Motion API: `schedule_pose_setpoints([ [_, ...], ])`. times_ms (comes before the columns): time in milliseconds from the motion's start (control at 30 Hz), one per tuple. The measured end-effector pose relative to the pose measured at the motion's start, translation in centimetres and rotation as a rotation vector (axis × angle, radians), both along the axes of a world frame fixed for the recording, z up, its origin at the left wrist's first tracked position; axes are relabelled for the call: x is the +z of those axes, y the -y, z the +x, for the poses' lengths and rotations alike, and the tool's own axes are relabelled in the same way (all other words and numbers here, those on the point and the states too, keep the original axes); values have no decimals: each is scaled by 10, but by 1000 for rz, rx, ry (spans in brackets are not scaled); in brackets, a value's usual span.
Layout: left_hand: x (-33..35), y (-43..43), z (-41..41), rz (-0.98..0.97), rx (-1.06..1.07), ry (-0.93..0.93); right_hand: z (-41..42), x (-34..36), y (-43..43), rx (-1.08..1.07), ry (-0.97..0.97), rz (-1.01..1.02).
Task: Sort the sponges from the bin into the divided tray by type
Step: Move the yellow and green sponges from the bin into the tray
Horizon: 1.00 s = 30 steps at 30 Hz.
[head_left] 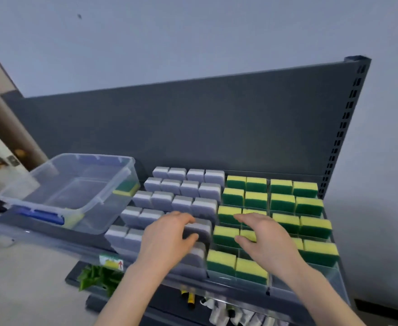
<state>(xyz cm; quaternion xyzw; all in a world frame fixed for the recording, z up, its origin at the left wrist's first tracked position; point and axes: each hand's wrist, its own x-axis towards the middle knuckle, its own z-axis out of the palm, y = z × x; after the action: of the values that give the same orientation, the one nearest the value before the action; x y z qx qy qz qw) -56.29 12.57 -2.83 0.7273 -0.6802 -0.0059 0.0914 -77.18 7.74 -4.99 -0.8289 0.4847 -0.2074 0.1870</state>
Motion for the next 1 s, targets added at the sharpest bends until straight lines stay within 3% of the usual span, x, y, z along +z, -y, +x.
schedule_pose_setpoints([
  [433,37,-64,187,-57,154,56,181,46,-40,85,-106,-57],
  [1000,45,-108,381,-108,297,-46,362,56,-69,92,-113,-108],
])
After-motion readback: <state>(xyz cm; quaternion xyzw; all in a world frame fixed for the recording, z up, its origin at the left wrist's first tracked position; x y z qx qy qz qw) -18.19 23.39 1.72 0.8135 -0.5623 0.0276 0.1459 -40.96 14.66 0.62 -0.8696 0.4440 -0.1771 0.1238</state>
